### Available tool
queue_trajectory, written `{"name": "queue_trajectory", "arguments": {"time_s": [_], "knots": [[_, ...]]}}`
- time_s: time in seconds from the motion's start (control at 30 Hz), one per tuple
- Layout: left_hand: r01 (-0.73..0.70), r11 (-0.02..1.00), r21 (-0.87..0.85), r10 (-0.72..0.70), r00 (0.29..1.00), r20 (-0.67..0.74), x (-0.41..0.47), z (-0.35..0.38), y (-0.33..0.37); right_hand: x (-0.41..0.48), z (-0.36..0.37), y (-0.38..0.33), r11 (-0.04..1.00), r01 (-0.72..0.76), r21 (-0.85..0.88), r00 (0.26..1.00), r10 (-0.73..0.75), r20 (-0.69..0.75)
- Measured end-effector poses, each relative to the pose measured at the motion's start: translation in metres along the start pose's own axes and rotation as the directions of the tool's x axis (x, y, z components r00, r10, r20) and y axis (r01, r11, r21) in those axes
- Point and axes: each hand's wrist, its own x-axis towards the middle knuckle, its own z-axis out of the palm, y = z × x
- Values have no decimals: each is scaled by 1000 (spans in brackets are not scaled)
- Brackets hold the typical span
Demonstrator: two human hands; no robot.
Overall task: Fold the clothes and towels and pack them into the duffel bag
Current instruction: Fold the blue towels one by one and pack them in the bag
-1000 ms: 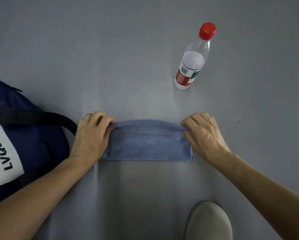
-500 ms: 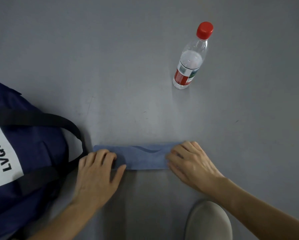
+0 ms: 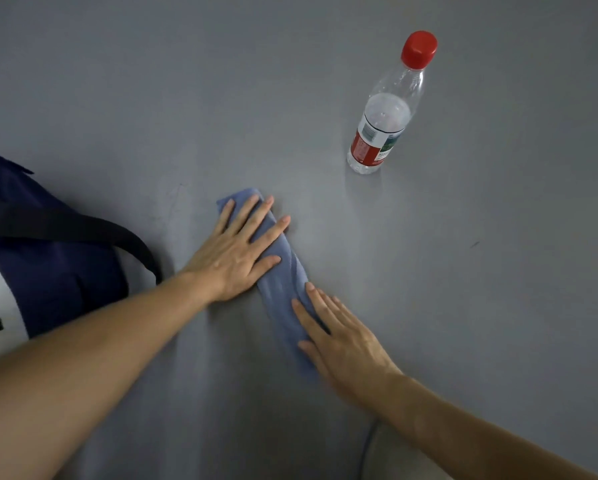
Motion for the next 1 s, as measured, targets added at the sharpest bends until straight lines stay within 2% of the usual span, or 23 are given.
{"name": "queue_trajectory", "arguments": {"time_s": [0.07, 0.17, 0.23, 0.27, 0.4, 0.5, 0.57, 0.63, 0.7, 0.73, 0.8, 0.9, 1.0], "knots": [[-20, 997, 68, 18, 1000, 24, 13, -6, -13, -9, 5, -17, 996, 84, -8, 996, -84, 30], [87, 995, -47, -89, 995, -52, 15, -12, 4, -20, 8, -25, 981, 187, -50, 971, -176, 164], [71, 989, -133, -90, 986, -143, 3, -6, 29, -20, 5, -20, 974, 204, -95, 975, -194, 108], [55, 986, -156, -78, 986, -145, -6, 1, 41, -20, 5, -17, 969, 220, -111, 975, -214, 63], [93, 984, -151, -105, 992, -71, -26, 20, 57, -17, 3, -3, 941, 321, -103, 947, -319, 35], [112, 988, -111, -119, 992, -52, -24, 12, 57, -4, -3, -6, 953, 296, -69, 954, -298, -29], [88, 987, -131, -99, 992, -80, -25, 4, 58, 6, -8, -13, 974, 224, 42, 971, -220, -92], [52, 959, -277, -93, 986, -138, -33, -6, 61, 15, -14, -16, 973, 115, 198, 992, -102, -70], [60, 841, -538, -214, 950, -228, -47, -16, 61, 24, -20, -18, 940, -54, 338, 998, 55, 8], [112, 738, -666, -302, 937, -177, -55, -22, 60, 28, -21, -19, 916, -148, 374, 989, 143, 42], [244, 558, -793, -345, 937, 46, -72, -30, 59, 36, -21, -22, 841, -330, 429, 943, 316, 106], [300, 563, -770, -293, 944, 153, -87, -27, 57, 53, -19, -23, 687, -531, 497, 840, 503, 202], [335, 548, -767, -411, 906, 102, -80, -17, 60, 72, -20, -19, 588, -644, 490, 754, 595, 278]]}}
